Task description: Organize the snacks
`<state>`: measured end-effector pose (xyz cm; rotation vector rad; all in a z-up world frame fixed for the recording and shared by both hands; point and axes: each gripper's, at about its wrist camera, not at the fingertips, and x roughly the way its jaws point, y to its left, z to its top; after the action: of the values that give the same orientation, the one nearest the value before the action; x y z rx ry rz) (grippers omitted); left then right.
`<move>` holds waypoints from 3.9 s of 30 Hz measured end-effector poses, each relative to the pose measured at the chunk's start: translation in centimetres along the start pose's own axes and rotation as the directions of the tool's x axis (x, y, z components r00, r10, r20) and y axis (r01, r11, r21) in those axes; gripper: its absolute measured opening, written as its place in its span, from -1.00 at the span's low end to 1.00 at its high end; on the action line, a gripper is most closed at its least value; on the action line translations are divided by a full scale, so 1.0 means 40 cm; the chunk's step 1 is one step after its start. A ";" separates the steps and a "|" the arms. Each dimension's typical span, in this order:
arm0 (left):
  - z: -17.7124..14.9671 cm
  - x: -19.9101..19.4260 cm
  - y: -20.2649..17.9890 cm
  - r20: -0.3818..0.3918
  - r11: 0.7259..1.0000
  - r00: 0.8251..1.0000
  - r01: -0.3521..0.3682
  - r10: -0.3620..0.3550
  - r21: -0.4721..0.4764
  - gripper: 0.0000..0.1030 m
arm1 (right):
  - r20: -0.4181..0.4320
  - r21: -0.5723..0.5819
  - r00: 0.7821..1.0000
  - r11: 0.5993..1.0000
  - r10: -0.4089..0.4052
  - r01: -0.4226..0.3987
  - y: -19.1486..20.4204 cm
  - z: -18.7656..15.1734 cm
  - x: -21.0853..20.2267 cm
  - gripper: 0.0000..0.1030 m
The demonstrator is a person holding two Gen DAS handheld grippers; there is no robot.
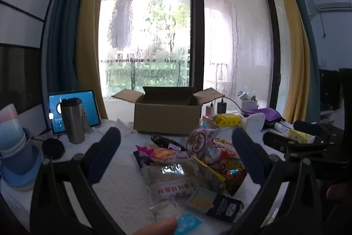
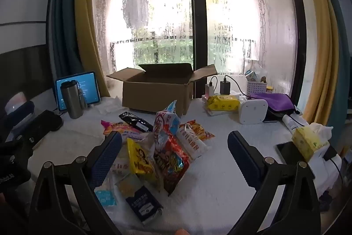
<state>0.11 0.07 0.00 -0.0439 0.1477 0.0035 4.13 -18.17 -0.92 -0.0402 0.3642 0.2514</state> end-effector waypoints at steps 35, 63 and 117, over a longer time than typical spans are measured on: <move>-0.028 -0.036 -0.006 -0.033 0.999 0.999 0.022 -0.023 -0.026 0.98 | -0.033 0.027 0.999 1.000 0.003 -0.002 -0.004 -0.038 -0.020 0.93; -0.040 -0.037 -0.010 -0.041 1.000 0.999 0.028 -0.029 -0.014 0.98 | -0.041 0.030 0.999 1.000 0.009 -0.007 -0.001 -0.044 -0.016 0.93; -0.361 0.226 0.063 -0.595 0.986 0.803 -0.069 -0.035 -0.150 0.96 | -0.418 -0.004 0.886 0.975 0.201 -0.223 0.056 -0.301 0.215 0.92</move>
<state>6.91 1.95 -15.71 -0.2110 0.7875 0.0202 7.16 -14.97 -15.22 -0.1069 0.7912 0.4729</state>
